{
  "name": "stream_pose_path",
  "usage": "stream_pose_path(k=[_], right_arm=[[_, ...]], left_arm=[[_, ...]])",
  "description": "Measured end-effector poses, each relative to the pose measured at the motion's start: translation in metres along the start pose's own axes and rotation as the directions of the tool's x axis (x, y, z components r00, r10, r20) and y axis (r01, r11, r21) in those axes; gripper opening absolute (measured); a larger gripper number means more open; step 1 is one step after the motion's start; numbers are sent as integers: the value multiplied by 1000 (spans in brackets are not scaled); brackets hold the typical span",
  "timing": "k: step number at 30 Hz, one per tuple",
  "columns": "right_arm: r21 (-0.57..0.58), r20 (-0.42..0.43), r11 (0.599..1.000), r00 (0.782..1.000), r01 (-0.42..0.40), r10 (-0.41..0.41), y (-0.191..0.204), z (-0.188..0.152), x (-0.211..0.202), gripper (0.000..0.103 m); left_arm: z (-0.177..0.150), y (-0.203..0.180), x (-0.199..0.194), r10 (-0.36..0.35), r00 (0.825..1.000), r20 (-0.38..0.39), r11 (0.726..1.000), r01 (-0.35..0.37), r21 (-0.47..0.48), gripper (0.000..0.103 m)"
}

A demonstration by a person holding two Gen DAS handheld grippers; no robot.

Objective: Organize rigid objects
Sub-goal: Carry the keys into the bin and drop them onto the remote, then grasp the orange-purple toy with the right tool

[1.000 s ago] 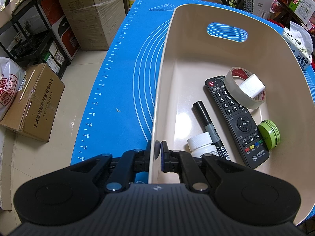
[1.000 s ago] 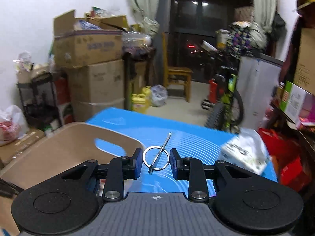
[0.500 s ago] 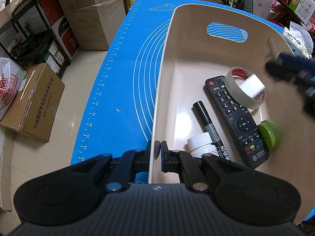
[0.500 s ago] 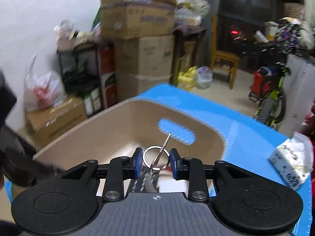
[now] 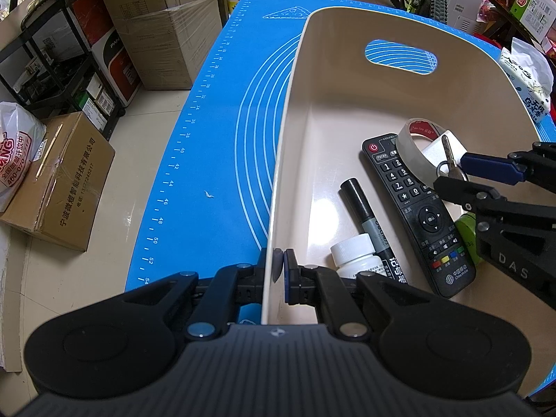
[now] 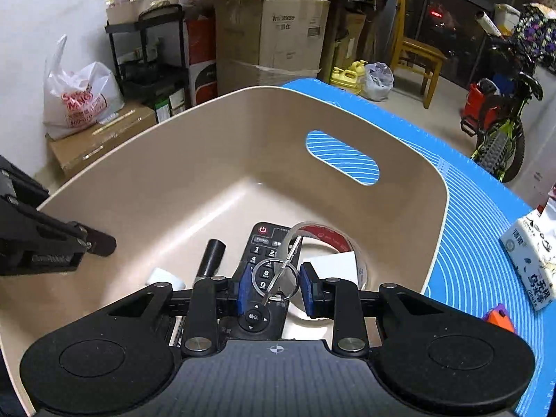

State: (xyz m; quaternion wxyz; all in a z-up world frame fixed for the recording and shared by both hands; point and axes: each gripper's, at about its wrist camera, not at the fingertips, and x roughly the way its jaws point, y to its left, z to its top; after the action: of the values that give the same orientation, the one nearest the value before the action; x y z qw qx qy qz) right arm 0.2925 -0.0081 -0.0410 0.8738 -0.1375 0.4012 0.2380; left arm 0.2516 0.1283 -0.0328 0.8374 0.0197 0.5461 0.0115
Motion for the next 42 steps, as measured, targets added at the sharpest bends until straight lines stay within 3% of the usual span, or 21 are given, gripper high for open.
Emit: stream_pose_path(k=[5, 6, 7, 14, 23, 27, 34, 42], right_arm=[[46, 72, 999, 997, -19, 16, -11, -1, -18, 61], [60, 86, 998, 996, -20, 14, -14, 0, -23, 71], [76, 99, 997, 995, -27, 19, -17, 0, -28, 74], [148, 167, 989, 985, 15, -40, -41, -1, -58, 77], [220, 180, 968, 970, 121, -162, -85, -16, -70, 93], [211, 187, 952, 947, 220, -261, -111, -30, -65, 95], [310, 118, 897, 924, 314, -364, -170, -64, -43, 95], [309, 41, 892, 933, 329, -358, -214, -87, -7, 95]], left_arm=[[0, 0, 0, 1, 1000, 0, 1000, -1, 1, 9], [0, 1, 0, 1, 1000, 0, 1000, -1, 0, 9], [0, 1, 0, 0, 1000, 0, 1000, 0, 0, 9], [0, 1, -1, 1, 1000, 0, 1000, -1, 0, 9], [0, 1, -1, 1, 1000, 0, 1000, -1, 0, 9], [0, 1, -1, 1, 1000, 0, 1000, -1, -1, 9], [0, 1, 0, 1, 1000, 0, 1000, -1, 0, 9], [0, 1, 0, 1, 1000, 0, 1000, -1, 0, 9]])
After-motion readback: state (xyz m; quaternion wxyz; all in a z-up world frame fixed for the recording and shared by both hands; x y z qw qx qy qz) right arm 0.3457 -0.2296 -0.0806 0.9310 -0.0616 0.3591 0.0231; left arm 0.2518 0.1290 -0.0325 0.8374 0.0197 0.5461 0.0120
